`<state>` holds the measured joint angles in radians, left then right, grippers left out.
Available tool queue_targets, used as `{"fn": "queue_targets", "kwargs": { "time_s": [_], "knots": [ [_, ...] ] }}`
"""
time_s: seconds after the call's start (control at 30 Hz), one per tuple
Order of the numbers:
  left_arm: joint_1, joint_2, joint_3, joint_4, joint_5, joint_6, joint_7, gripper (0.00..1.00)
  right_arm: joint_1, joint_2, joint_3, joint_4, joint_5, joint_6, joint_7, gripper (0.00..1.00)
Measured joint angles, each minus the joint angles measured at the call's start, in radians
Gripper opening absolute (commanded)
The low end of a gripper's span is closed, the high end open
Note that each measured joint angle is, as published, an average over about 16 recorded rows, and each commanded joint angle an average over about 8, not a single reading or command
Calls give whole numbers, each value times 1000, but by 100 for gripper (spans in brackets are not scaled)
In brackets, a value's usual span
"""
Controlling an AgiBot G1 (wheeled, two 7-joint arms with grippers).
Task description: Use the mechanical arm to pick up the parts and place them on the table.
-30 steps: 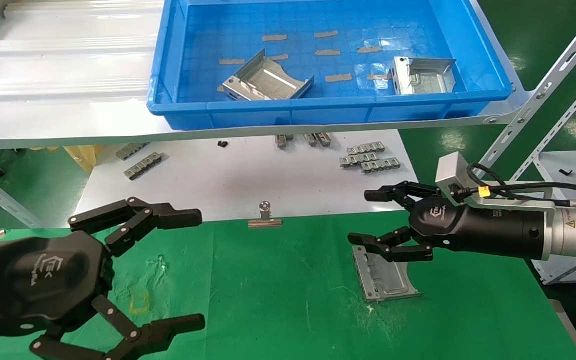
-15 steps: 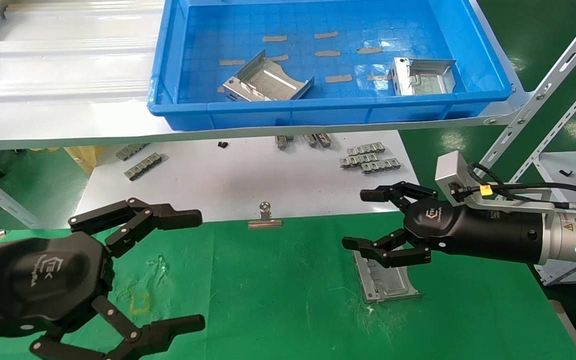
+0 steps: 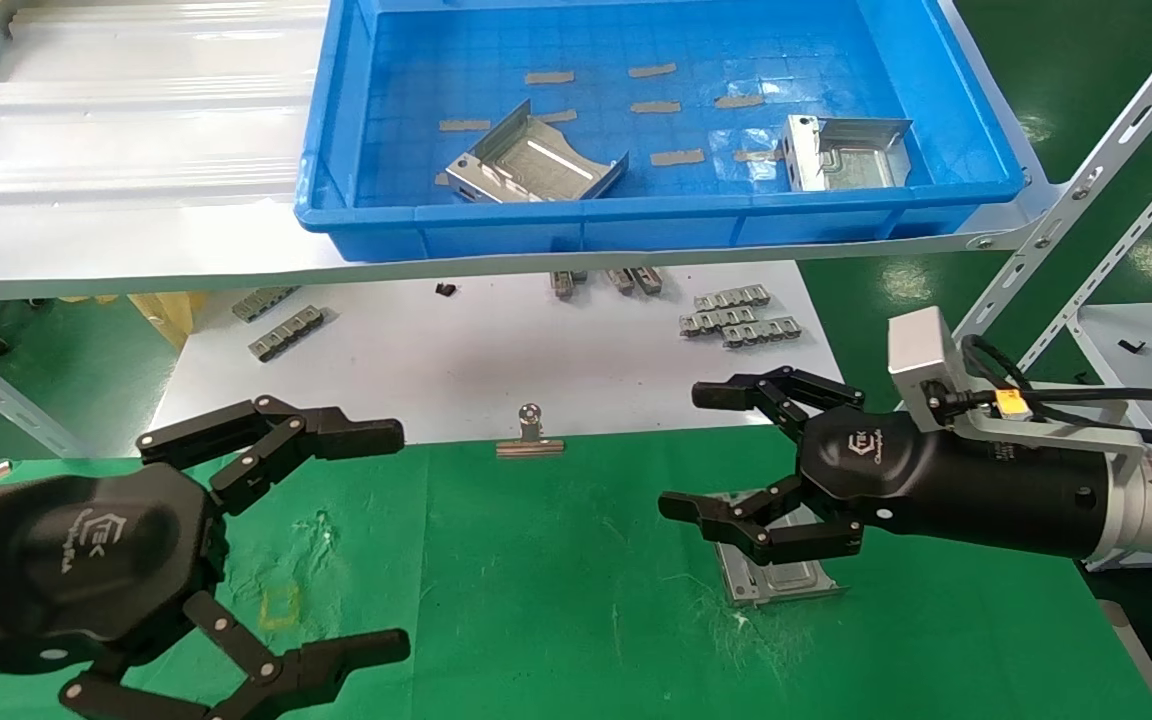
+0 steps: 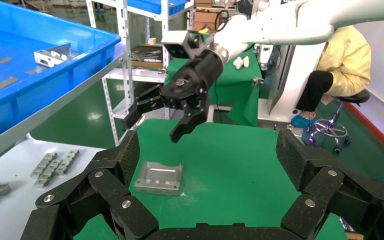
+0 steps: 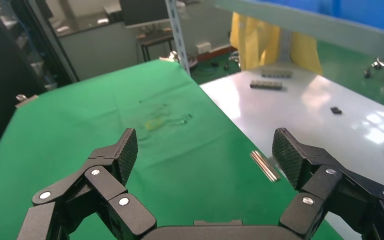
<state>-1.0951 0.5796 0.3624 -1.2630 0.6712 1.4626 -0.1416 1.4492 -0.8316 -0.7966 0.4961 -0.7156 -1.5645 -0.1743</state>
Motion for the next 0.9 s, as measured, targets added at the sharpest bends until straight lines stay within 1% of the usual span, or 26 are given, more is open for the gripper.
{"fn": "queue_targets", "kwargs": {
  "time_s": [0.9],
  "knots": [
    [0,0,0,0,0,0,0,100,-263,154,362,552,-10,48,254,100]
  ]
}}
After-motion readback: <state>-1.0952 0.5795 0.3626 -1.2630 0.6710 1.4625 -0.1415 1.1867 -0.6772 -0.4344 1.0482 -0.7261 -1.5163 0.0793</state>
